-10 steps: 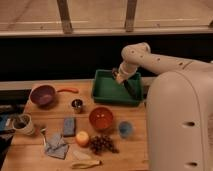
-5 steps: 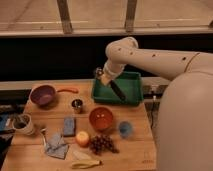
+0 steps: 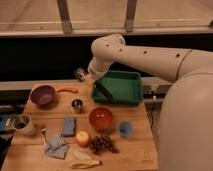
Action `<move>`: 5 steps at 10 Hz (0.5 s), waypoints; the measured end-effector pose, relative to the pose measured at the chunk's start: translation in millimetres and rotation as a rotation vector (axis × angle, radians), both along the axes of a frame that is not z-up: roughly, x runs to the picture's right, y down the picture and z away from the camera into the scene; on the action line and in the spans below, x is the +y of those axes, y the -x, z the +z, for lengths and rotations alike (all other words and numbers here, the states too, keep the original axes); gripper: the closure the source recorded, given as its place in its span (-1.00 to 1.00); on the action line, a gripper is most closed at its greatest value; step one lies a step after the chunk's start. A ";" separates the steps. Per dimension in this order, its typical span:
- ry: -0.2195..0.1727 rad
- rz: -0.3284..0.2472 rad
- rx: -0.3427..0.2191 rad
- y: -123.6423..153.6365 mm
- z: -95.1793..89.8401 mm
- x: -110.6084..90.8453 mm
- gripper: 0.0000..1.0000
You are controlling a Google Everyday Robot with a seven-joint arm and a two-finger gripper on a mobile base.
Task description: Place brush in table surface
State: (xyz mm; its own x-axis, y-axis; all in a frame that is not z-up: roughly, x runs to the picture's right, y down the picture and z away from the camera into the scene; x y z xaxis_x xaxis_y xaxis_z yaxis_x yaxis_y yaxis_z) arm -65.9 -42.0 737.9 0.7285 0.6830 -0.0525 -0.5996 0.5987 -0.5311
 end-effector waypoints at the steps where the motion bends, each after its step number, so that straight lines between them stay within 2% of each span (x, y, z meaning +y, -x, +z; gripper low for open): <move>1: 0.000 0.000 0.001 -0.3 0.1 -0.1 1.00; 3: 0.005 -0.006 -0.005 1.6 1.8 1.1 1.00; 4: 0.015 -0.026 -0.023 6.9 4.8 5.5 1.00; 5: 0.023 -0.061 -0.046 24.1 6.0 10.5 1.00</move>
State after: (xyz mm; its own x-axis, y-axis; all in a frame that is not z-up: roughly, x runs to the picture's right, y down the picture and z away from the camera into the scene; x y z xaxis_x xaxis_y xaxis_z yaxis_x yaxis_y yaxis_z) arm -90.1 -31.5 743.9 0.7706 0.6364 -0.0332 -0.5370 0.6203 -0.5717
